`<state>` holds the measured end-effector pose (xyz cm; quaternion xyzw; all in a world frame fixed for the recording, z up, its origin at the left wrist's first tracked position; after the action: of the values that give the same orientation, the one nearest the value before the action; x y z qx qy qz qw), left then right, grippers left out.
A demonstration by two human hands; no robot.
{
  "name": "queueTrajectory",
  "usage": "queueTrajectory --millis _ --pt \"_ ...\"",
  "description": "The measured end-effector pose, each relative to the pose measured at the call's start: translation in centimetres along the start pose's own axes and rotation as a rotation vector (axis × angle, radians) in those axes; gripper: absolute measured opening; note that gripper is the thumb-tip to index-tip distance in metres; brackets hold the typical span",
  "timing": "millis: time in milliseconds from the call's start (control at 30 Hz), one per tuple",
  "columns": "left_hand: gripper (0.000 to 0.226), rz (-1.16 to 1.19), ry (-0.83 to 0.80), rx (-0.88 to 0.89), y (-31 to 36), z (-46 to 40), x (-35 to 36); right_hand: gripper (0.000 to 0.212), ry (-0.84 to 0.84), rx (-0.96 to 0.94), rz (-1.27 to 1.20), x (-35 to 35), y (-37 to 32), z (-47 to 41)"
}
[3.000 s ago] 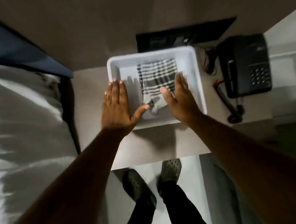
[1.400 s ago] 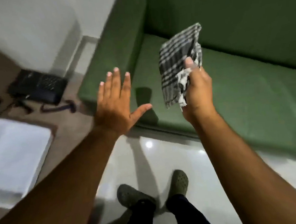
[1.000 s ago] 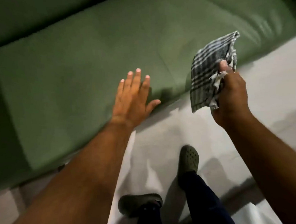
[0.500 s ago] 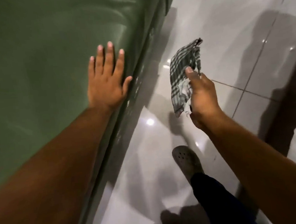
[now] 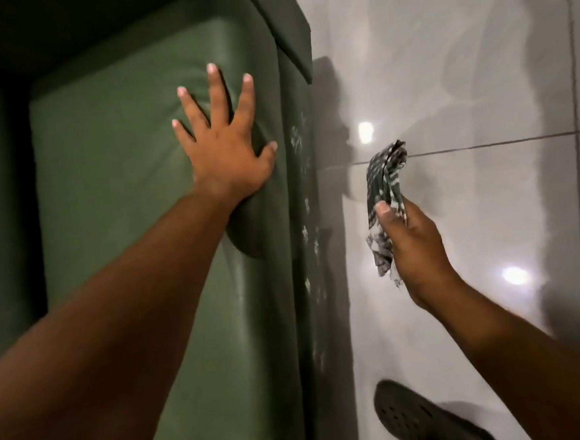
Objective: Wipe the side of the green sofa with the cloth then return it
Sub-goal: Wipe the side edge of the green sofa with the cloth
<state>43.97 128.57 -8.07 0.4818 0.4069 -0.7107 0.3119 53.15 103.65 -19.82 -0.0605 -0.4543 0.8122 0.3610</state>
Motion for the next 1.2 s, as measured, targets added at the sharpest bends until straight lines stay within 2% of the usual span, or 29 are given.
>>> queueTrajectory --millis 133,267,367,467,533,600,667,733,800,867,900,967,1100,1200 --pt "0.105 0.048 0.049 -0.093 -0.5 -4.3 -1.1 0.019 -0.058 -0.04 -0.022 2.7 0.1 -2.6" --pt "0.104 0.049 0.139 -0.107 -0.7 -5.1 -0.9 0.031 -0.107 -0.06 -0.011 4.9 -0.9 -6.8" --pt "0.102 0.046 0.227 -0.115 -0.4 -5.1 -0.4 0.032 -0.094 -0.04 -0.033 6.8 -0.4 -10.6" --pt "0.104 0.05 0.305 -0.116 -0.8 -5.3 0.2 0.019 -0.115 -0.031 -0.113 9.7 0.7 -13.0" --pt "0.105 0.056 0.338 -0.118 -0.8 -5.3 0.7 0.024 -0.158 -0.03 -0.117 11.9 1.8 -13.8" --pt "0.105 0.053 0.349 -0.124 -0.8 -5.3 0.8 0.036 -0.206 -0.075 -0.091 13.6 2.1 -14.0" --pt "0.104 0.051 0.351 -0.128 -0.7 -5.4 0.8 0.025 -0.214 -0.095 -0.015 14.0 1.7 -14.4" --pt "0.104 0.056 0.36 -0.136 -0.7 -5.3 0.6 0.024 -0.143 -0.119 0.003 13.3 1.7 -15.5" --pt "0.104 0.056 0.365 -0.133 -0.6 -5.2 0.7 0.034 -0.046 -0.172 0.043 12.8 1.7 -16.8" --pt "0.105 0.054 0.362 -0.137 -0.5 -5.3 0.8 0.053 -0.029 -0.287 0.077 13.9 1.1 -17.5" --pt "0.106 0.051 0.363 -0.143 -0.4 -5.3 0.7 0.059 -0.046 -0.298 0.039 14.6 1.1 -17.6" --pt "0.106 0.036 0.371 -0.144 -0.2 -5.3 0.6 0.057 -0.065 -0.328 0.03 15.7 1.5 -17.8" --pt "0.105 0.03 0.391 -0.134 -0.2 -5.2 0.8 0.064 -0.135 -0.446 0.183 16.6 0.0 -19.9" --pt "0.103 0.048 0.414 -0.119 0.1 -5.3 0.7 0.063 -0.122 -0.508 0.215 16.8 -2.7 -23.9"
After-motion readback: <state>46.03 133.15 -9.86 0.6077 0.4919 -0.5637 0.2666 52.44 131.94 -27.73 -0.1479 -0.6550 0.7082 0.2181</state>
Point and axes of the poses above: each hand's wrist, its own z-axis away from the middle knuckle, its own x-axis out of the palm, y = z × x, the point moved 9 cm from there along -z, towards the middle knuckle, and after that the axes turned 5 degrees about -x, right-handed, at the moved point
